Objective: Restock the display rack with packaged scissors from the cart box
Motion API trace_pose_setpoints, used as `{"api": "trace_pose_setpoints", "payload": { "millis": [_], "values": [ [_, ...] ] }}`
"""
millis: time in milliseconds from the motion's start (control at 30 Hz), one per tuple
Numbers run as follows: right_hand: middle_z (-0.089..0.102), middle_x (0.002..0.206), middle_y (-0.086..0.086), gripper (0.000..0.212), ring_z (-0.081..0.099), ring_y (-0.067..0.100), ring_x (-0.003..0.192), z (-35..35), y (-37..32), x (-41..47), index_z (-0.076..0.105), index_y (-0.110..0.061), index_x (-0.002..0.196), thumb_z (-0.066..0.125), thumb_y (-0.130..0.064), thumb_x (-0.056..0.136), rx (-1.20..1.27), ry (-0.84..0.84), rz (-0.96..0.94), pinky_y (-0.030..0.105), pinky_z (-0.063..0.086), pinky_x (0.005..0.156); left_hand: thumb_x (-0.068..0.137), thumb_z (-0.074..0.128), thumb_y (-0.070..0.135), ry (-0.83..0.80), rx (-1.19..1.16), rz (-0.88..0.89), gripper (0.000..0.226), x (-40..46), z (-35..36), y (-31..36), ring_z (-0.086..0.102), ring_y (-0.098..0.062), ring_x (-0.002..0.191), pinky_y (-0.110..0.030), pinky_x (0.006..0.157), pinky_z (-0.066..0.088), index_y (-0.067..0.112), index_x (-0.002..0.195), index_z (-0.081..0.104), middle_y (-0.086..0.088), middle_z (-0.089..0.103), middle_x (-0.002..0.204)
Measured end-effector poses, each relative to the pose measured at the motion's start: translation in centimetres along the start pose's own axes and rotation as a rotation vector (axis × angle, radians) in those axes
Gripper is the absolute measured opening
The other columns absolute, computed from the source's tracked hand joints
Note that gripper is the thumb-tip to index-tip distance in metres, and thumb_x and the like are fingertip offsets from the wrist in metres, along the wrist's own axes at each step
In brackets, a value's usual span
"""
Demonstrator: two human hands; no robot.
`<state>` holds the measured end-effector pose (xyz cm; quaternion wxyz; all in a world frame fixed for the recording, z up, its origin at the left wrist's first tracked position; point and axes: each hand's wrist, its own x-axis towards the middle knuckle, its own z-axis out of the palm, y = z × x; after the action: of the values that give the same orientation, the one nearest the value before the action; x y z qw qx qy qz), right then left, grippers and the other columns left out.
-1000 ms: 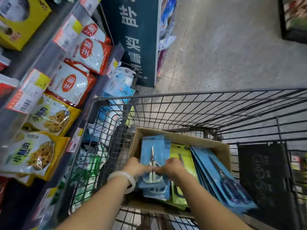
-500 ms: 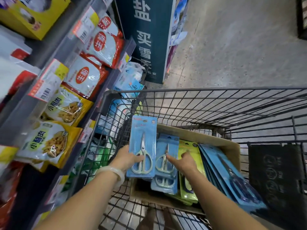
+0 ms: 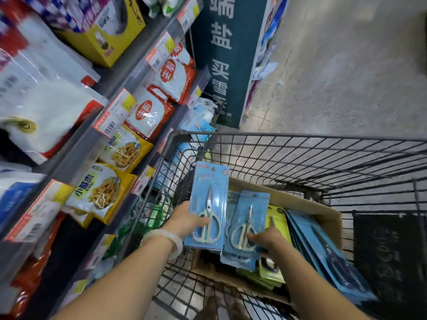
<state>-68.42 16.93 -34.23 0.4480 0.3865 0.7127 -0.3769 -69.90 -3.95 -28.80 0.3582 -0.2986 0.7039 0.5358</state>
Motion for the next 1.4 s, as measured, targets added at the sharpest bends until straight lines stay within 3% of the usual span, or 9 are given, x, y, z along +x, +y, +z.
{"api": "trace_pose_setpoints", "payload": {
  "millis": [100, 267, 367, 533, 700, 800, 933, 1100, 1400],
  "values": [
    [0.063, 0.084, 0.010, 0.030, 0.053, 0.014, 0.059, -0.3, 0.8, -1.5, 0.053, -0.001, 0.104, 0.067, -0.020, 0.085, 0.037, 0.005, -0.146, 0.021, 0.040, 0.047, 0.076, 0.073, 0.002, 0.007, -0.025, 0.028, 0.028, -1.3, 0.2, 0.0, 0.067, -0.024, 0.098, -0.048, 0.096, 0.050, 0.015, 0.100, 0.066, -0.004, 0.072, 0.104],
    [0.065, 0.088, 0.010, 0.027, 0.060, 0.012, 0.062, -1.3, 0.4, -4.8, 0.060, -0.003, 0.108, 0.068, -0.005, 0.082, 0.162, 0.003, -0.389, 0.020, 0.047, 0.047, 0.077, 0.074, 0.004, 0.060, -0.125, 0.107, 0.023, -5.3, 0.6, 0.1, 0.068, -0.025, 0.097, -0.047, 0.095, 0.051, 0.020, 0.092, 0.065, -0.004, 0.072, 0.100],
    [0.066, 0.094, 0.009, 0.028, 0.061, 0.017, 0.072, -2.6, 0.4, -7.2, 0.059, -0.005, 0.107, 0.070, -0.010, 0.081, 0.146, 0.013, -0.521, 0.025, 0.048, 0.059, 0.079, 0.072, 0.001, 0.102, -0.205, 0.170, 0.026, -8.7, 0.9, -0.5, 0.067, -0.026, 0.098, -0.049, 0.095, 0.050, 0.022, 0.092, 0.064, -0.005, 0.072, 0.103],
    [0.068, 0.100, 0.012, 0.023, 0.065, 0.029, 0.090, -3.2, 2.6, -12.2, 0.060, -0.007, 0.104, 0.067, -0.003, 0.082, 0.131, -0.081, -0.667, 0.049, 0.053, 0.087, 0.082, 0.070, 0.004, 0.167, -0.299, 0.289, 0.038, -16.1, 1.9, -3.9, 0.066, -0.023, 0.103, -0.047, 0.094, 0.051, 0.022, 0.115, 0.063, -0.001, 0.070, 0.112],
    [0.069, 0.100, 0.011, 0.023, 0.066, 0.030, 0.091, -1.1, 4.9, -18.6, 0.063, -0.011, 0.101, 0.068, -0.001, 0.081, -0.011, -0.217, -0.845, 0.042, 0.055, 0.079, 0.083, 0.068, 0.002, 0.325, -0.469, 0.368, 0.025, -24.3, 2.8, -9.4, 0.067, -0.013, 0.084, -0.024, 0.066, 0.055, 0.019, 0.101, 0.065, 0.001, 0.071, 0.100],
    [0.069, 0.102, 0.007, 0.021, 0.065, 0.030, 0.096, 1.6, 5.7, -22.3, 0.063, -0.021, 0.094, 0.067, -0.004, 0.083, -0.140, -0.284, -0.938, 0.045, 0.055, 0.083, 0.083, 0.067, -0.001, 0.449, -0.572, 0.395, 0.028, -28.7, 2.1, -13.2, 0.067, -0.011, 0.081, -0.021, 0.065, 0.054, 0.016, 0.105, 0.063, -0.002, 0.070, 0.102],
    [0.067, 0.108, 0.006, 0.027, 0.062, 0.026, 0.100, 7.0, 7.3, -26.5, 0.061, -0.011, 0.110, 0.066, -0.005, 0.084, -0.304, -0.405, -1.062, 0.035, 0.051, 0.070, 0.083, 0.068, 0.002, 0.603, -0.699, 0.413, 0.033, -34.8, 0.4, -18.8, 0.066, -0.014, 0.086, -0.031, 0.079, 0.053, 0.014, 0.113, 0.059, -0.001, 0.069, 0.102],
    [0.067, 0.114, 0.008, 0.028, 0.060, 0.031, 0.109, 15.6, 11.0, -30.8, 0.062, -0.015, 0.107, 0.070, -0.010, 0.081, -0.490, -0.536, -1.137, 0.052, 0.048, 0.096, 0.083, 0.066, -0.001, 0.771, -0.842, 0.446, 0.036, -42.1, -1.0, -27.5, 0.065, -0.025, 0.102, -0.039, 0.092, 0.052, 0.012, 0.116, 0.059, -0.008, 0.068, 0.111],
    [0.066, 0.106, 0.009, 0.026, 0.063, 0.025, 0.096, 31.9, 24.1, -42.2, 0.061, -0.010, 0.106, 0.068, -0.003, 0.082, -0.649, -0.777, -1.217, 0.041, 0.054, 0.084, 0.081, 0.064, -0.009, 1.057, -1.017, 0.440, 0.036, -56.2, -1.7, -47.2, 0.069, -0.016, 0.088, -0.022, 0.069, 0.056, 0.005, 0.114, 0.062, -0.009, 0.070, 0.107]
  ]
}}
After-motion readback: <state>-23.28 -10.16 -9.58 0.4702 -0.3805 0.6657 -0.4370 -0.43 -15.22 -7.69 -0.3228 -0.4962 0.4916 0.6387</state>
